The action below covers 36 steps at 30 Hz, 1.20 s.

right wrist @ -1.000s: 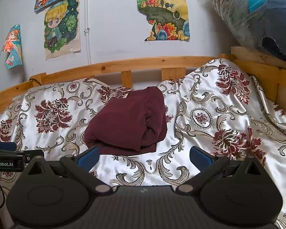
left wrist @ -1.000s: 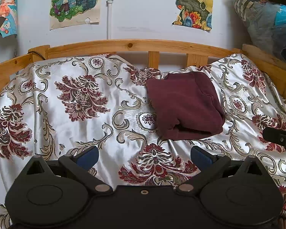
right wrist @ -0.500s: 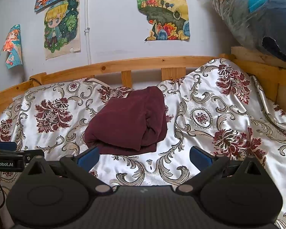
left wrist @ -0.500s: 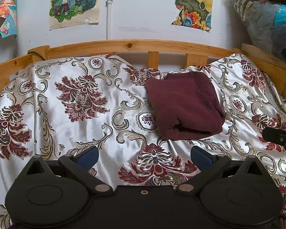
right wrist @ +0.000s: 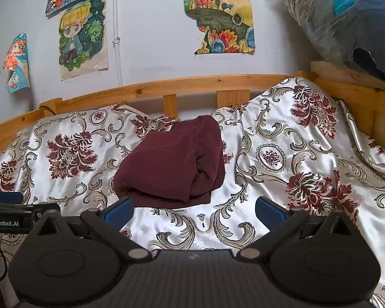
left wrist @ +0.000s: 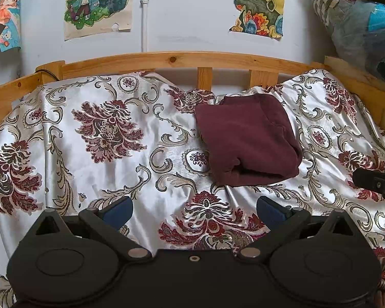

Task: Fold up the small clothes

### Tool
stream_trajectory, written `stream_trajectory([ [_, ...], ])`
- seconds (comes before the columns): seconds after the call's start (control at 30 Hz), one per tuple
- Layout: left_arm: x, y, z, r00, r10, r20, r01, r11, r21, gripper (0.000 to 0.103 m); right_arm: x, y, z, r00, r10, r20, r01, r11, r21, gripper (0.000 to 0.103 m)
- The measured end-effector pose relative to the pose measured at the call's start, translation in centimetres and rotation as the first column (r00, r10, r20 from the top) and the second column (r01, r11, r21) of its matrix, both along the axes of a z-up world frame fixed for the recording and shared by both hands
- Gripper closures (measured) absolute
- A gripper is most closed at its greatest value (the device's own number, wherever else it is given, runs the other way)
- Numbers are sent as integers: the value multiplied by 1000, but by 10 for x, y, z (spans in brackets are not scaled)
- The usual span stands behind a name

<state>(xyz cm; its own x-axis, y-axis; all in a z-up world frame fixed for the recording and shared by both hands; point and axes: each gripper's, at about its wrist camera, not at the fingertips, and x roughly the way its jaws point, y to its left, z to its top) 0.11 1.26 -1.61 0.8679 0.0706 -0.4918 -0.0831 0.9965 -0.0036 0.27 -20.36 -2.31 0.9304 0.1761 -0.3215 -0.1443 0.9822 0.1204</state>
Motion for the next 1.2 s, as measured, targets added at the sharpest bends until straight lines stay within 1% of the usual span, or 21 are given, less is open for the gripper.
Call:
stream_trajectory([
  [0.67,-1,-2,0,1000,-6,-3,6,1000,3,1,1,1,-2,1000,0,-12,0,1000,7,0],
  [0.9,5,1,-2,999,16,-42,-15,1000,24,1,2,2,-3,1000,-3,-23,3,1000,8,0],
  [1.2,10,0,-5,995,25,-101,-20,999,50,1,6,2,-5,999,-5,-46,5,1000,9,0],
])
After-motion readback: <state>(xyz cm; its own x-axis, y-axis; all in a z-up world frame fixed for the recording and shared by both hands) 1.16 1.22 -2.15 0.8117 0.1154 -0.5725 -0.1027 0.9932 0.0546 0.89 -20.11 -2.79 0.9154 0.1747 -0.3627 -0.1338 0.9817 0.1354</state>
